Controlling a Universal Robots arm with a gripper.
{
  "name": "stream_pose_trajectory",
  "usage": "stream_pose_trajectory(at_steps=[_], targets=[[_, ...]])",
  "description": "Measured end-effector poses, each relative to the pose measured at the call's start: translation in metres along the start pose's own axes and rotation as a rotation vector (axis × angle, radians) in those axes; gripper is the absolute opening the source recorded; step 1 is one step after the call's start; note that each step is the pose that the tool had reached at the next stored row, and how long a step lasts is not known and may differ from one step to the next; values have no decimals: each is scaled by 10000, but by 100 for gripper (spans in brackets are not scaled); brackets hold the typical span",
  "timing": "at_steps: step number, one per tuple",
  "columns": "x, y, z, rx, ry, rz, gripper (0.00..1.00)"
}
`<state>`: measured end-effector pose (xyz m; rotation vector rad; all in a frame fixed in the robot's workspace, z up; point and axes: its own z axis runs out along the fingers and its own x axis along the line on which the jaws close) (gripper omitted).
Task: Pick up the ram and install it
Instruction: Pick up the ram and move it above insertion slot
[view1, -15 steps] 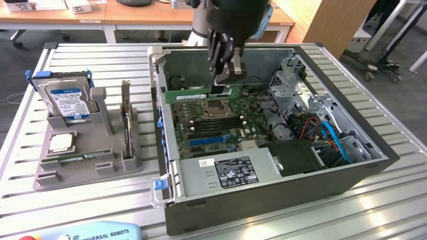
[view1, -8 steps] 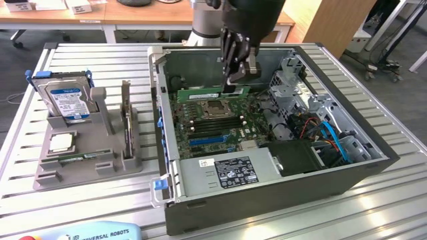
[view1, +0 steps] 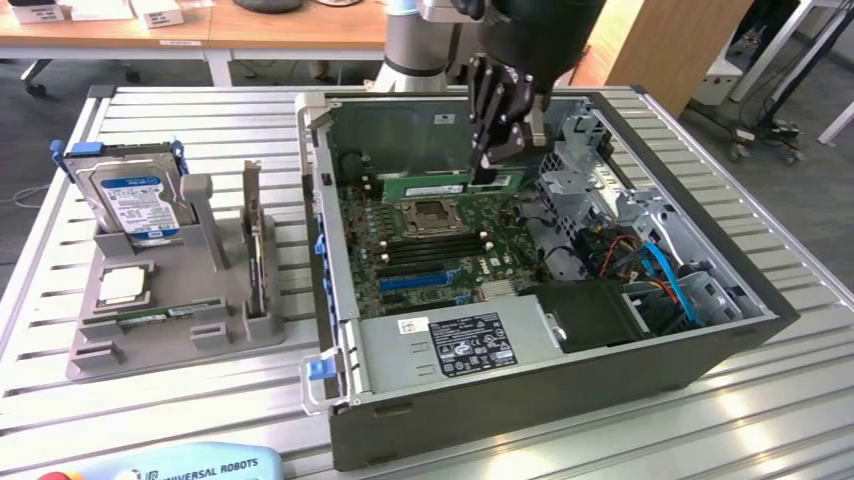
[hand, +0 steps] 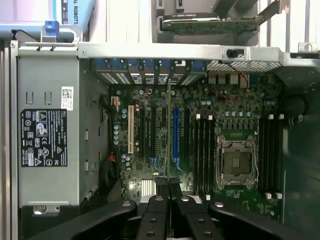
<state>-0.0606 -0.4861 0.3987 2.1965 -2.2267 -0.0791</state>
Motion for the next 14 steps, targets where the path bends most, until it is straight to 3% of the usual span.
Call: stream_pose_trajectory(at_steps=[8,14], targets=[[-3,-247,-11,1,0,2,12],[-7,-260,-11,1,-1,1,12]])
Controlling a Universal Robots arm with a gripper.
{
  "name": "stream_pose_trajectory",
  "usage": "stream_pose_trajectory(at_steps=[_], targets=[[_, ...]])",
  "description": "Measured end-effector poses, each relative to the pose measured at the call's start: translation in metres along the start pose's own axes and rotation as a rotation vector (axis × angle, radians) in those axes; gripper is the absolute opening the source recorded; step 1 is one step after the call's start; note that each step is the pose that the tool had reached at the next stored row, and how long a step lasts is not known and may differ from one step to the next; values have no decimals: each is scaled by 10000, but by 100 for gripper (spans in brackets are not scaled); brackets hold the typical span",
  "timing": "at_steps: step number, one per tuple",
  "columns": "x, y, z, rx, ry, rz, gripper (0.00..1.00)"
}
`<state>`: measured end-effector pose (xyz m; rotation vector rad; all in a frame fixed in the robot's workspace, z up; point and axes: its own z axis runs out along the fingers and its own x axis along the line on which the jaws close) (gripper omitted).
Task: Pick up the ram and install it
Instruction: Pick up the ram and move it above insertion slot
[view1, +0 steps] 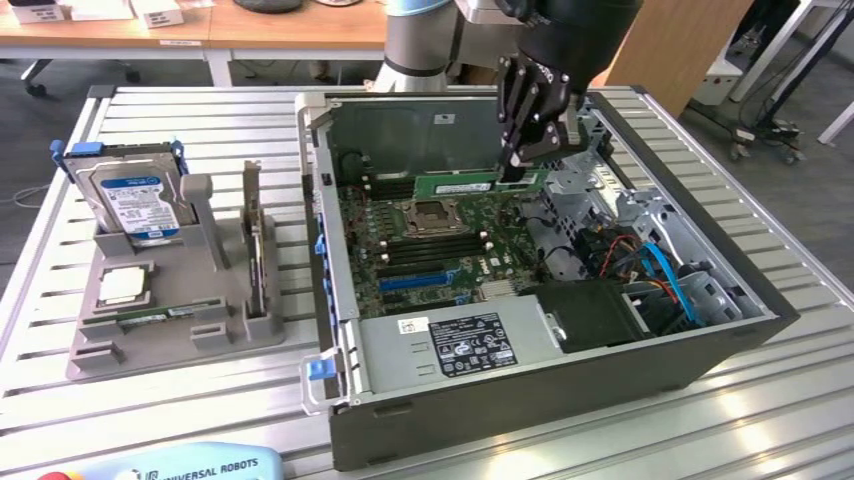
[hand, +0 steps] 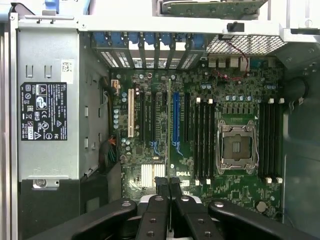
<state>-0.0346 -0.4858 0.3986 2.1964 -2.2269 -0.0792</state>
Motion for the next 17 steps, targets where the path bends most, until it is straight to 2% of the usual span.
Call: stream_pose_trajectory(at_steps=[8,17], targets=[[-74,1,6,0,-1,0,12],[-252,3,18,0,0,0,12]])
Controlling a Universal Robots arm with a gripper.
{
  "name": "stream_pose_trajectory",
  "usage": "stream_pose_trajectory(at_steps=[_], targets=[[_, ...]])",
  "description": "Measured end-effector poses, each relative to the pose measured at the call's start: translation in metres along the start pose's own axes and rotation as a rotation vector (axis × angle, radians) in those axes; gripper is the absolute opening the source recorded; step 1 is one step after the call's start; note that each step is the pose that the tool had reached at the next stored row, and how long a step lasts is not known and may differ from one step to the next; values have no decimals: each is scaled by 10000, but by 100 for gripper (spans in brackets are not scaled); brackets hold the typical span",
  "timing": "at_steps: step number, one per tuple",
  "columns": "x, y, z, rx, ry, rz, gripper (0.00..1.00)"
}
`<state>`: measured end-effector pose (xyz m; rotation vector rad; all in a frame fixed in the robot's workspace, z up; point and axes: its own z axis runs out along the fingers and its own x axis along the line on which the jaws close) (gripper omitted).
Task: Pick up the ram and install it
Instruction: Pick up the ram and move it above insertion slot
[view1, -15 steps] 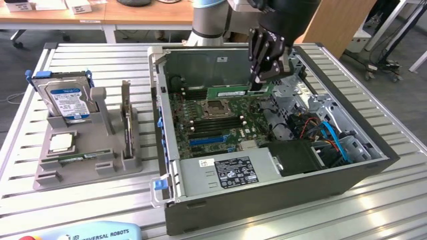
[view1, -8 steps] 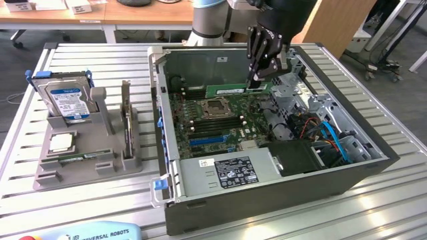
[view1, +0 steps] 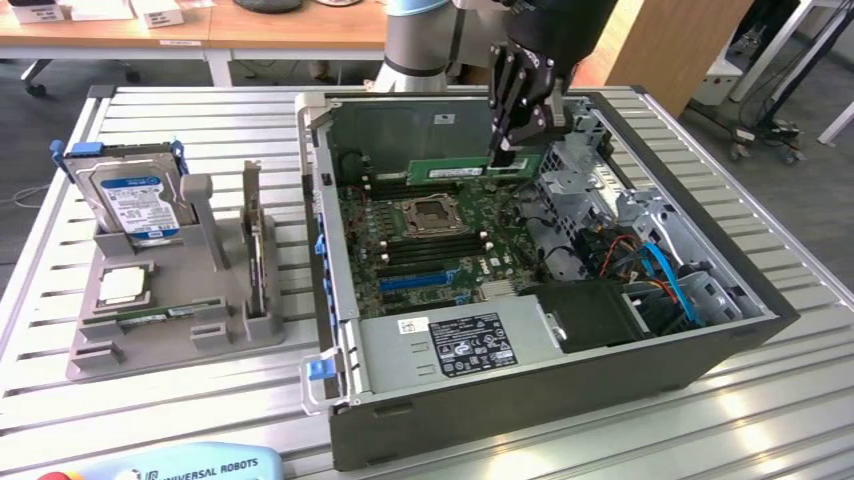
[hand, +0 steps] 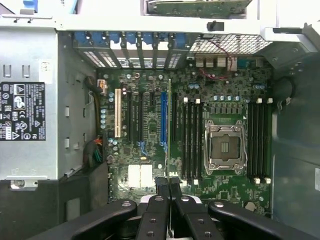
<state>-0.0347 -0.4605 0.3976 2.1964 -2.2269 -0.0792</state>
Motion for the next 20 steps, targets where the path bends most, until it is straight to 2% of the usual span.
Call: stream_pose_trajectory(at_steps=[16,20], targets=[[-361,4,22,0,-1,3,12],[-404,4,24,0,0,2,12]])
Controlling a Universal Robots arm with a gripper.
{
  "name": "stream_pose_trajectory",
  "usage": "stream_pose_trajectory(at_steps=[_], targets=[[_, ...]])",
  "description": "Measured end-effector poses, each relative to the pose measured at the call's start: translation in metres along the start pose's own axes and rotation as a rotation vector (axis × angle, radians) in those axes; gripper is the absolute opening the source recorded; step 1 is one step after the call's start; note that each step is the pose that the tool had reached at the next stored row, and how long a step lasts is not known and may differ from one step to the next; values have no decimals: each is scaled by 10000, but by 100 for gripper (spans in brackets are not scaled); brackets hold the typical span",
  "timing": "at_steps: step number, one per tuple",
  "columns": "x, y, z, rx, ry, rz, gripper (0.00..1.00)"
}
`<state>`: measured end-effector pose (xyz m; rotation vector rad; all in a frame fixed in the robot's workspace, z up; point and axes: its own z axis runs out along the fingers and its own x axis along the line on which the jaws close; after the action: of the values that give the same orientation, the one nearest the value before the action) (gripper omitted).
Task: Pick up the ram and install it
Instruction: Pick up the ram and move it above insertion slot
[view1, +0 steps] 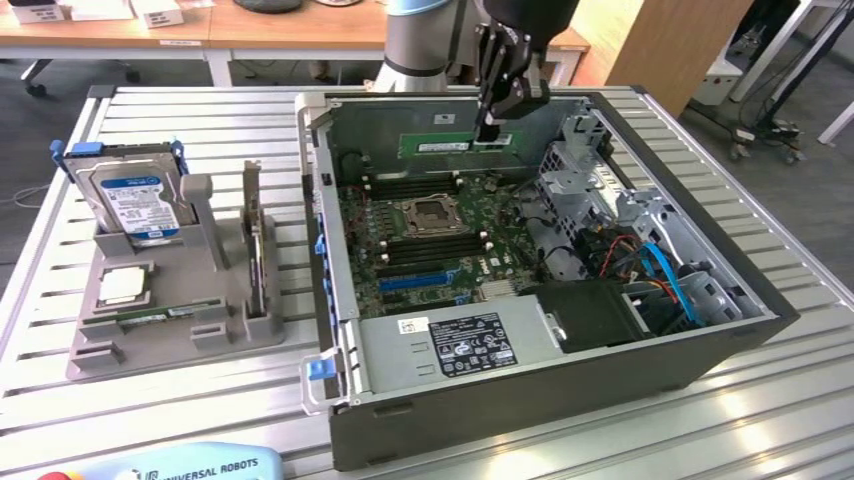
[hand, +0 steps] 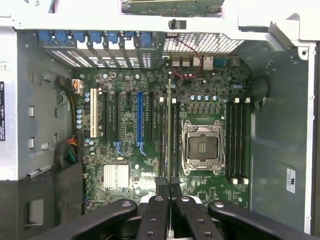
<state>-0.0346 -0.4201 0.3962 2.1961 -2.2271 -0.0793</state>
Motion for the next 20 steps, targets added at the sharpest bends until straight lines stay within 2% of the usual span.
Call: stream_pose_trajectory(at_steps=[7,20], targets=[[-3,0,24,1,0,1,12],[2,-9,216,0,-1,8,12]])
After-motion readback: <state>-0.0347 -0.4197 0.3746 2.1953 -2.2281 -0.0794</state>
